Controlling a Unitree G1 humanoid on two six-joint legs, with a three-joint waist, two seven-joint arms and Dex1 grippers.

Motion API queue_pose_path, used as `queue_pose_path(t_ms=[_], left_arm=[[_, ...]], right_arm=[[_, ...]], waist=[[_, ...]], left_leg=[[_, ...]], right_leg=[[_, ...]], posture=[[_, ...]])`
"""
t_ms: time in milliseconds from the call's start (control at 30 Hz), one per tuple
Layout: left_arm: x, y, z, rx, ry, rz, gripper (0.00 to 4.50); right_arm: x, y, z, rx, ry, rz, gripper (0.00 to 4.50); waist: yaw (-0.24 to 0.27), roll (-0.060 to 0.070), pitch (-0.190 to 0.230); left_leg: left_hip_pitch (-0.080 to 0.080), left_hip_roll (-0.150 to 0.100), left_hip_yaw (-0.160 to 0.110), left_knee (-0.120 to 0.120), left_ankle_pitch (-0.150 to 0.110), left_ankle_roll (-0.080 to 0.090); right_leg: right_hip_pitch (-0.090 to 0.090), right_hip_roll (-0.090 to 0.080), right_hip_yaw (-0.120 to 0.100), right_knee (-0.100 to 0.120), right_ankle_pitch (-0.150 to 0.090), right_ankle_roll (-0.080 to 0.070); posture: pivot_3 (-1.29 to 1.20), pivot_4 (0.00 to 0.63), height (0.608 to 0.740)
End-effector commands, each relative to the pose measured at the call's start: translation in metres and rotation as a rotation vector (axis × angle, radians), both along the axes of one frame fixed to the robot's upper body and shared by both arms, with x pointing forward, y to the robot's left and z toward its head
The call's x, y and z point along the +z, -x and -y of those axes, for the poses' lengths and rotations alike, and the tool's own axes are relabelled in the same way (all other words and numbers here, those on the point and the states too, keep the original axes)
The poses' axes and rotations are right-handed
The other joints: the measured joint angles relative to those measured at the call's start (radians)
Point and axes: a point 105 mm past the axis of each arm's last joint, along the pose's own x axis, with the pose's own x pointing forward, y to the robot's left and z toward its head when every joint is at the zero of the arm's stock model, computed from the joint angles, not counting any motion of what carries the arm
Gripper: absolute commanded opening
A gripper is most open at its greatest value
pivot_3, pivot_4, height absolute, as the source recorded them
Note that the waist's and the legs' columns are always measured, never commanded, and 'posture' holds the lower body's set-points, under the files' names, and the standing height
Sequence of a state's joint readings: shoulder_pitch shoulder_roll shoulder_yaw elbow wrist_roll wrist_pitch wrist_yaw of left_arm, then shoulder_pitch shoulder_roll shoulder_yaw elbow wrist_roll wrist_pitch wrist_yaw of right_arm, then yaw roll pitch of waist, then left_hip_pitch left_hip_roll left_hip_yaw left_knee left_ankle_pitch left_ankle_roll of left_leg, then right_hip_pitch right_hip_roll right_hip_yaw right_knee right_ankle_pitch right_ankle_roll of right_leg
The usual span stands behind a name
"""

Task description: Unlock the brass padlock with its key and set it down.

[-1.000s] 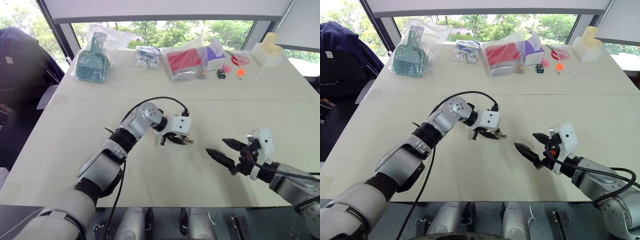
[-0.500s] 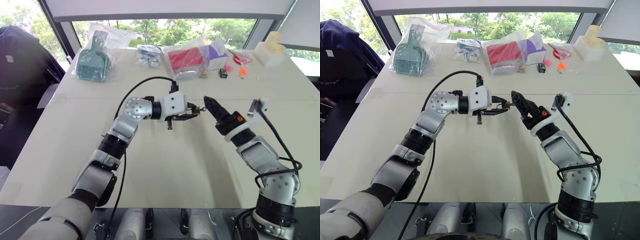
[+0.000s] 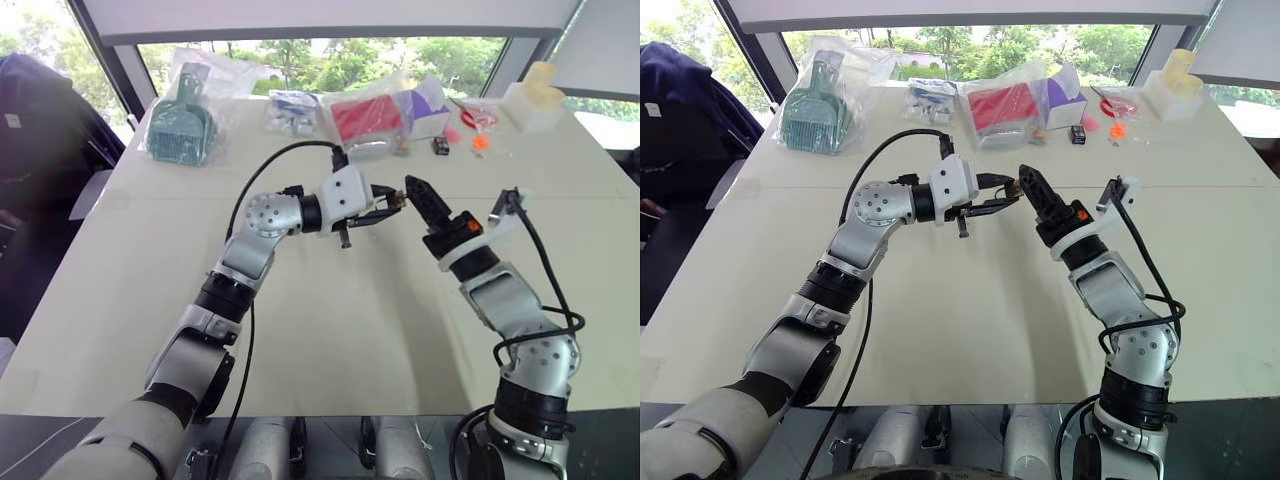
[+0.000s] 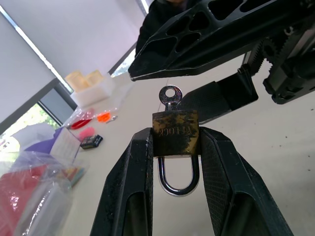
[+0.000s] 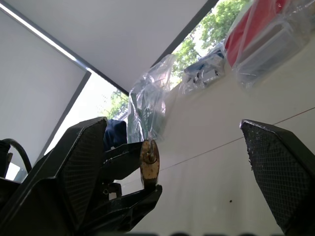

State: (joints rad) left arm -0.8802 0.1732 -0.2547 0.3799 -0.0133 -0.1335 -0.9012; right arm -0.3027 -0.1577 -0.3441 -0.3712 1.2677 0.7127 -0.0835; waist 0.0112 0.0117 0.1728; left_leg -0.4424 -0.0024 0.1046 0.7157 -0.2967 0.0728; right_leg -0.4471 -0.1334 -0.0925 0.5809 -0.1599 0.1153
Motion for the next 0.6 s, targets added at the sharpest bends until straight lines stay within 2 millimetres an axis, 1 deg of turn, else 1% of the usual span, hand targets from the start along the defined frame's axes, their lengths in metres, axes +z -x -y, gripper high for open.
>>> queue_pose_path(t_ms=[33,67,100,200,233,333,467,600], left_arm=[[0.017,0.003,0.002,-0.014,0.047,0.044,0.78],[0.017,0.004,0.002,-0.014,0.047,0.044,0.78],[0.017,0.004,0.002,-0.015,0.048,0.045,0.78],[0.018,0.004,0.002,-0.015,0.05,0.051,0.78],[0.019,0.004,0.002,-0.014,0.05,0.056,0.78],[0.022,0.004,0.001,-0.001,0.051,0.11,0.78],[0.027,0.004,-0.001,0.045,0.013,0.373,0.78],[0.038,0.005,-0.002,0.102,0.049,0.612,0.78]], right_arm=[[0.01,0.004,-0.002,0.013,-0.009,0.037,3.04],[0.01,0.004,-0.004,0.019,-0.013,0.036,2.6],[0.01,0.004,-0.004,0.022,-0.019,0.036,1.99],[0.011,0.003,-0.008,0.029,-0.024,0.036,0.41],[0.01,0.003,-0.009,0.032,-0.024,0.034,0.03],[0.009,0.002,-0.011,0.037,-0.027,0.026,0.03],[0.007,-0.002,-0.011,0.012,-0.057,0.002,0.03],[0.002,-0.008,-0.011,-0.035,-0.107,-0.054,0.03]], waist=[[-0.002,0.0,0.0],[-0.002,0.0,0.0],[-0.002,0.0,0.0],[-0.002,0.0,0.0],[-0.001,0.0,0.0],[0.0,0.0,0.0],[-0.001,0.0,0.0],[0.001,0.0,0.0]], left_leg=[[0.0,0.0,0.0,0.0,0.0,0.0],[0.0,0.0,0.0,0.0,0.0,0.0],[0.0,0.0,0.0,0.0,0.0,0.0],[0.0,0.0,0.0,0.0,0.0,0.0],[0.0,0.0,0.0,0.0,0.0,0.0],[0.0,0.0,0.0,0.0,0.0,0.0],[0.0,0.0,0.0,0.0,0.0,0.0],[0.001,0.0,0.0,-0.001,0.0,0.0]], right_leg=[[0.0,0.0,0.0,0.0,0.0,0.0],[0.0,0.0,0.0,0.0,0.0,0.0],[0.0,0.0,0.0,0.0,0.0,0.0],[0.0,0.0,0.0,0.0,0.0,0.0],[0.0,0.0,0.0,0.0,0.0,0.0],[0.0,0.0,0.0,0.0,0.0,0.0],[0.0,0.0,0.0,0.0,0.0,0.0],[0.0,0.0,0.0,0.0,0.0,0.0]], posture=[[0.0,0.15,0.735],[0.0,0.15,0.735],[0.0,0.15,0.735],[0.0,0.15,0.735],[0.0,0.15,0.735],[0.0,0.15,0.735],[0.0,0.15,0.735],[0.0,0.15,0.735]])
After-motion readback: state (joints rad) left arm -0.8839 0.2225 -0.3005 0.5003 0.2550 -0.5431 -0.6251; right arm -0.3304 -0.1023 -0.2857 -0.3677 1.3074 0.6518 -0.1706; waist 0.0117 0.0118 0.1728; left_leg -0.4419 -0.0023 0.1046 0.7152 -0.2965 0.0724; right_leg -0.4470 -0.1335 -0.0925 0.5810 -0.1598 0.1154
